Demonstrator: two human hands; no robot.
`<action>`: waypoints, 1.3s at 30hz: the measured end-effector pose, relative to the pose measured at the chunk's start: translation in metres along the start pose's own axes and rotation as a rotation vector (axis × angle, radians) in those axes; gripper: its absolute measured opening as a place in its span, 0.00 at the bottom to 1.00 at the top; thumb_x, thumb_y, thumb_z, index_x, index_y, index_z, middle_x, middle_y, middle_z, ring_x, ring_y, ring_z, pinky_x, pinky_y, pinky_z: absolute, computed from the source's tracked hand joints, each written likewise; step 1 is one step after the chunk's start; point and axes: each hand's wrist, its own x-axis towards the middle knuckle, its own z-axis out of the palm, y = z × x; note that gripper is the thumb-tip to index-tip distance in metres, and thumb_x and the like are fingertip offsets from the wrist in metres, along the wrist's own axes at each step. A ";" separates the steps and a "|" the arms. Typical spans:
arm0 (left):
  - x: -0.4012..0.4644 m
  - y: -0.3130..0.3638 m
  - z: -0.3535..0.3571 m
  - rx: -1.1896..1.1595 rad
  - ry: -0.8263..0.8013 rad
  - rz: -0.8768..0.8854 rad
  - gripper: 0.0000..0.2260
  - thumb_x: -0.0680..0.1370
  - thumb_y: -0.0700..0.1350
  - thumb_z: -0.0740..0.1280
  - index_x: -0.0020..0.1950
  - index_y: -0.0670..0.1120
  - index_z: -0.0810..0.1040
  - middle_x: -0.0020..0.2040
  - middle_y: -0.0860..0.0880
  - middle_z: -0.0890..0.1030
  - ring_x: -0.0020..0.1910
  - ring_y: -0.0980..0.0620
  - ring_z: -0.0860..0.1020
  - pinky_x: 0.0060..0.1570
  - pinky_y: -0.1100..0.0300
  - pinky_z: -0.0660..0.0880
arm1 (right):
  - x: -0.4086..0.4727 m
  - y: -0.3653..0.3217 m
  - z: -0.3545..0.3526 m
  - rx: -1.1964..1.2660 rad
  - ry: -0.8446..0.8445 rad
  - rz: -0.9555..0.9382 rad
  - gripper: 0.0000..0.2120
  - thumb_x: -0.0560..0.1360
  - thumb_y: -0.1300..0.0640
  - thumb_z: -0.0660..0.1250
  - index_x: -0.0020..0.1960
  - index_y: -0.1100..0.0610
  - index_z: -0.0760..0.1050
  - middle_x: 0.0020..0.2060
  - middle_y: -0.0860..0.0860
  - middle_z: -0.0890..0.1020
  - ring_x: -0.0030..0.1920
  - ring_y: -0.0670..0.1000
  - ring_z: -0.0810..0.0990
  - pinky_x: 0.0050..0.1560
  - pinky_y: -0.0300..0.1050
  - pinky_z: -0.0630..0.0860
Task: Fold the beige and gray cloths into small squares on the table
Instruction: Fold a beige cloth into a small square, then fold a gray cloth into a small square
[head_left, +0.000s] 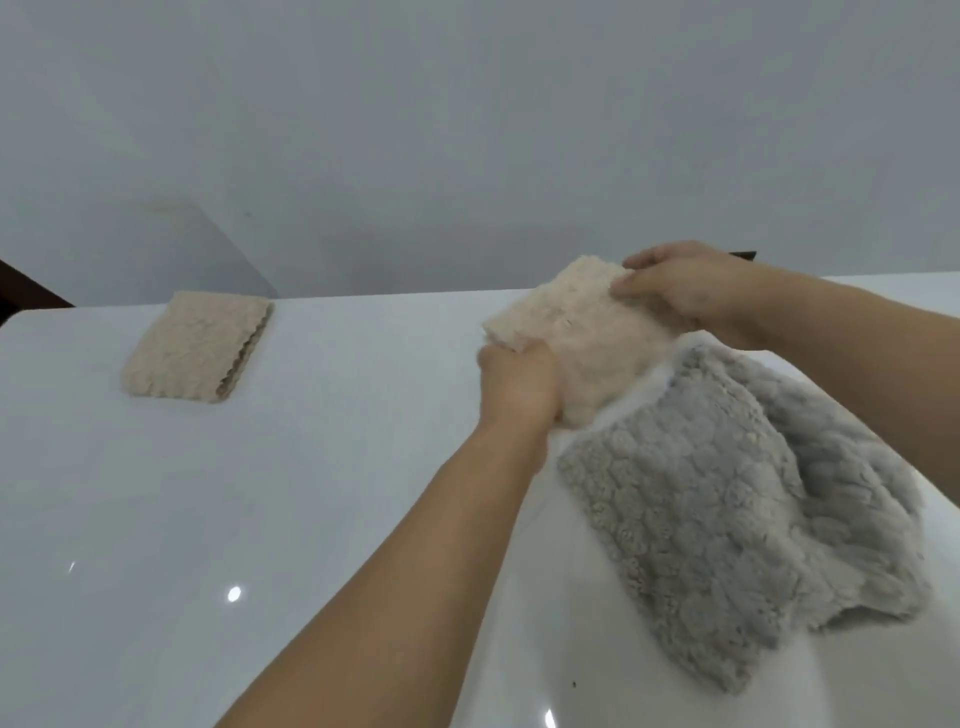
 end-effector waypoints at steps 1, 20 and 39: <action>-0.006 -0.006 0.005 0.134 -0.074 0.001 0.15 0.78 0.50 0.57 0.56 0.43 0.77 0.47 0.43 0.84 0.39 0.44 0.83 0.40 0.49 0.82 | 0.004 0.009 -0.004 -0.101 0.040 -0.011 0.17 0.75 0.57 0.69 0.64 0.53 0.74 0.55 0.52 0.80 0.51 0.54 0.80 0.49 0.48 0.78; -0.011 -0.048 0.064 1.023 0.137 0.611 0.26 0.82 0.60 0.49 0.75 0.48 0.64 0.62 0.44 0.70 0.57 0.44 0.72 0.59 0.48 0.70 | -0.004 0.068 -0.035 -0.131 0.247 -0.203 0.27 0.78 0.49 0.63 0.75 0.49 0.58 0.55 0.48 0.76 0.50 0.50 0.78 0.53 0.49 0.75; -0.059 -0.065 0.058 0.954 0.248 0.493 0.12 0.77 0.54 0.61 0.53 0.46 0.72 0.49 0.50 0.70 0.50 0.48 0.70 0.51 0.52 0.69 | -0.062 0.104 -0.060 -0.698 0.278 -0.252 0.12 0.77 0.50 0.51 0.47 0.55 0.70 0.41 0.51 0.76 0.40 0.54 0.74 0.44 0.51 0.72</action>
